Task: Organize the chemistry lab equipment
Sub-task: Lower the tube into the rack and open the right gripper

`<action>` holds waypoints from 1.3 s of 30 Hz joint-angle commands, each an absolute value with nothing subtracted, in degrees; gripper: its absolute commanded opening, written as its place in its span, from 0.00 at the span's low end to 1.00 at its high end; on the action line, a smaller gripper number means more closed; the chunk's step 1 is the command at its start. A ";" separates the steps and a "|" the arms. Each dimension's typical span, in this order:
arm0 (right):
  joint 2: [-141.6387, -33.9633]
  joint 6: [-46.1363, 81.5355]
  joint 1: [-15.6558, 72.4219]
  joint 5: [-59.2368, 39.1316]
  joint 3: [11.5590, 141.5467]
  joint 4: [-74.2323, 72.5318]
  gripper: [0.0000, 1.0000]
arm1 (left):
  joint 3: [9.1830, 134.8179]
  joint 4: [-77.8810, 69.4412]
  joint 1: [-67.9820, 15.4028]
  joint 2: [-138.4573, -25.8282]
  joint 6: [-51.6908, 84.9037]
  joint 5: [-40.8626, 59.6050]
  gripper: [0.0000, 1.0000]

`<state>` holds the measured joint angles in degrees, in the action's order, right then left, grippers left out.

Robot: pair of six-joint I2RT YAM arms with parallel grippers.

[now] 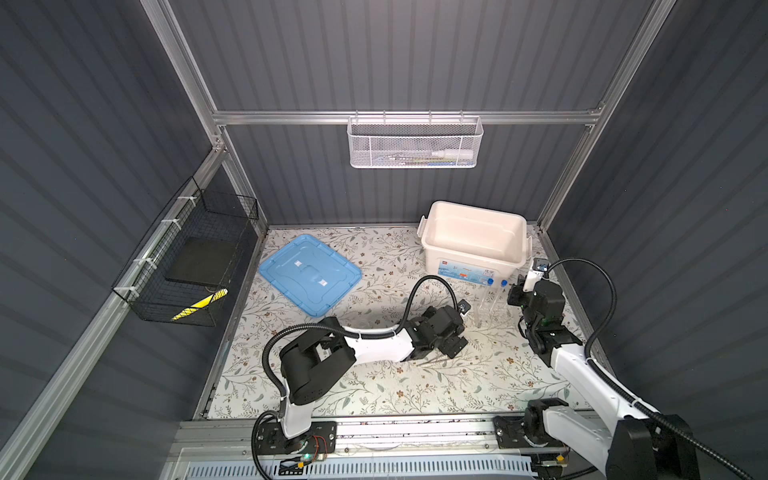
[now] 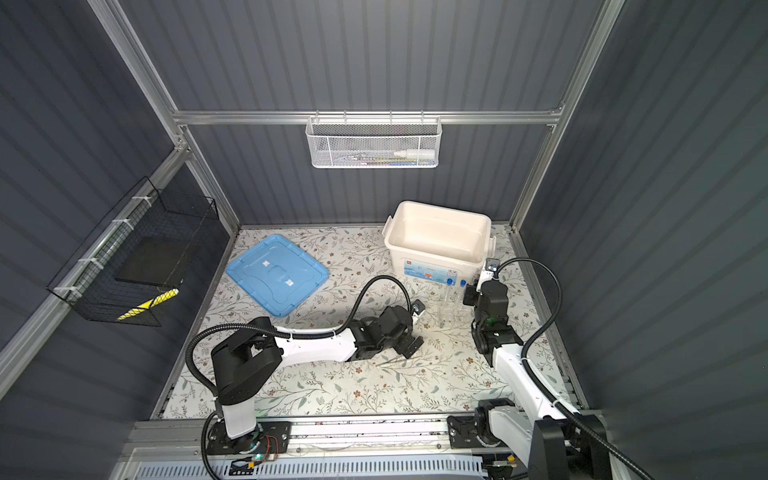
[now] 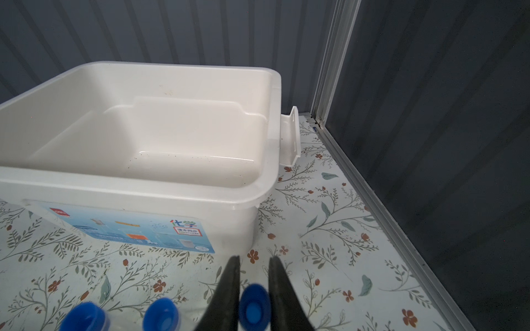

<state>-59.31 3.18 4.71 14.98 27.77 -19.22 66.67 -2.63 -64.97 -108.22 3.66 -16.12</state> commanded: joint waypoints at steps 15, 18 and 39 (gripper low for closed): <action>-63.06 4.01 5.12 12.40 31.47 -15.48 0.26 | 66.23 -1.25 -65.48 -107.59 4.83 -16.77 0.99; -62.81 4.48 5.11 12.41 31.75 -15.10 0.27 | 66.08 -1.32 -65.48 -107.50 4.87 -16.87 1.00; -59.40 8.95 3.87 12.10 35.13 -8.61 0.71 | 65.14 -1.75 -65.45 -106.16 5.02 -18.72 1.00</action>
